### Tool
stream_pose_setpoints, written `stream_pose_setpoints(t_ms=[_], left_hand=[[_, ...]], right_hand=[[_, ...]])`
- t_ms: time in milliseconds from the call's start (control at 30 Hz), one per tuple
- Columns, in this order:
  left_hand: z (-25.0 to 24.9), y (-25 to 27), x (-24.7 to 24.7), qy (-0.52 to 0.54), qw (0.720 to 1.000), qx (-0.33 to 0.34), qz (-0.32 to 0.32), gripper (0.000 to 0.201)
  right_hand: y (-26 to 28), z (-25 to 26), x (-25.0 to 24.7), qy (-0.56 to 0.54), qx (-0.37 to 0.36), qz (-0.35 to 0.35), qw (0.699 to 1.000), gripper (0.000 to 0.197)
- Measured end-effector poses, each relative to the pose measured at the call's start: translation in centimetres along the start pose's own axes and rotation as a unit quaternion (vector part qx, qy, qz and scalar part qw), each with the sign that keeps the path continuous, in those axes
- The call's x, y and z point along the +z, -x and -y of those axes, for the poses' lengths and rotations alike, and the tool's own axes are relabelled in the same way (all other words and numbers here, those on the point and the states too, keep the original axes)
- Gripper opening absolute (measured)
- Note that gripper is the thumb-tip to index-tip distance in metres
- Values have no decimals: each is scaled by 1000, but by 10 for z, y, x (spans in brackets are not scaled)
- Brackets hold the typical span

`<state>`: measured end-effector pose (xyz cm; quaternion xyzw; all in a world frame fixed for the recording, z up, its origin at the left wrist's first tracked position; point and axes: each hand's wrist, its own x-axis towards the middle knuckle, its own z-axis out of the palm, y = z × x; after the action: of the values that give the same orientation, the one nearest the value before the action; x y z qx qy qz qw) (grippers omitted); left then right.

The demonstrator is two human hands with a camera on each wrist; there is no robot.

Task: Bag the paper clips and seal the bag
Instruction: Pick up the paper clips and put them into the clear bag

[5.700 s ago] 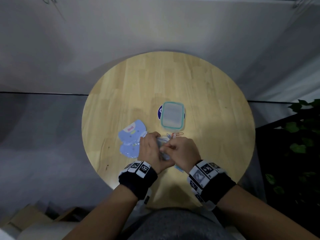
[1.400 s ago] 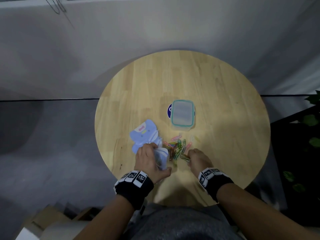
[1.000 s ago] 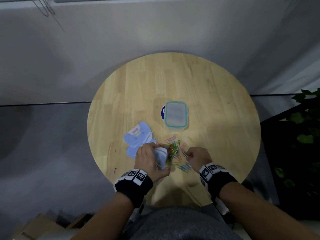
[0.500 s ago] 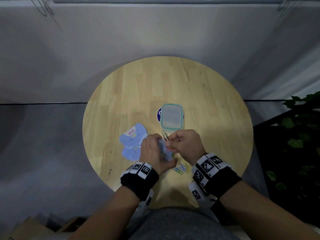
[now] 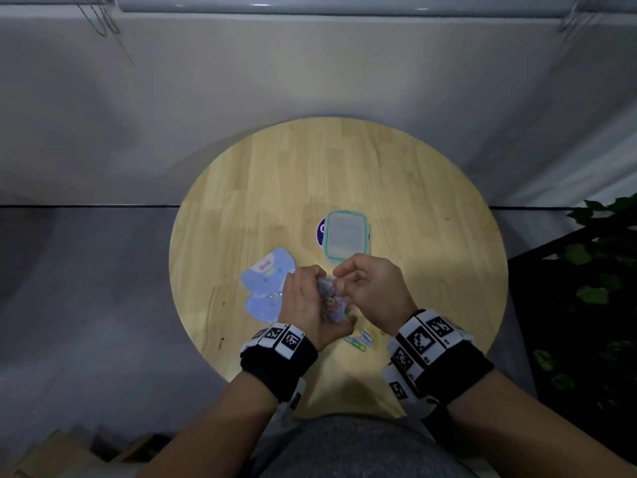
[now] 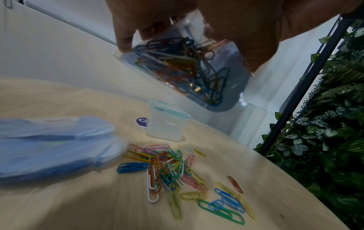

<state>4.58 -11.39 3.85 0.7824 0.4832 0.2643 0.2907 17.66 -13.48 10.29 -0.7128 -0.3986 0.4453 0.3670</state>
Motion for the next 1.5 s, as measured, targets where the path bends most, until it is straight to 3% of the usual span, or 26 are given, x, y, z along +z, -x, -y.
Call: stream_pose_setpoints(t_ms=[167, 267, 333, 367, 467, 633, 700, 800, 933, 1167, 1367, 1500], left_hand=[[-2, -2, 4, 7, 1000, -15, -4, 82], [6, -3, 7, -1, 1000, -28, 4, 86], [12, -2, 6, -10, 999, -38, 9, 89], [14, 0, 4, -13, 999, -44, 11, 91], [20, 4, -3, -31, 997, -64, 10, 96], [37, 17, -12, -55, 997, -59, 17, 81], [40, 22, -13, -67, 996, -56, 28, 80], [43, 26, -14, -81, 995, -47, 39, 83], [46, 29, -15, -86, 993, -50, 61, 81], [45, 28, -16, -88, 992, -57, 72, 79], [42, 28, -18, -98, 990, -57, 82, 80], [44, 31, -16, -91, 991, -59, 83, 80]], right_hand=[[0, 11, -8, -112, 16, 96, 989, 20], [-11, -3, -26, -166, 37, -20, 985, 17], [-19, -38, -39, -99, 89, -95, 987, 21], [-21, -61, -44, -8, 131, -99, 986, 21], [-11, -118, -41, 248, 235, -16, 940, 40], [1, -139, -4, 307, 218, 48, 925, 77], [0, -137, 14, 333, 176, 56, 925, 70], [-1, -133, 32, 385, 115, 62, 914, 46], [-2, -132, 40, 422, 89, 74, 899, 27], [-1, -129, 46, 433, 100, 71, 893, 22], [0, -127, 48, 452, 101, 81, 883, 29], [0, -126, 46, 428, 104, 74, 895, 26]])
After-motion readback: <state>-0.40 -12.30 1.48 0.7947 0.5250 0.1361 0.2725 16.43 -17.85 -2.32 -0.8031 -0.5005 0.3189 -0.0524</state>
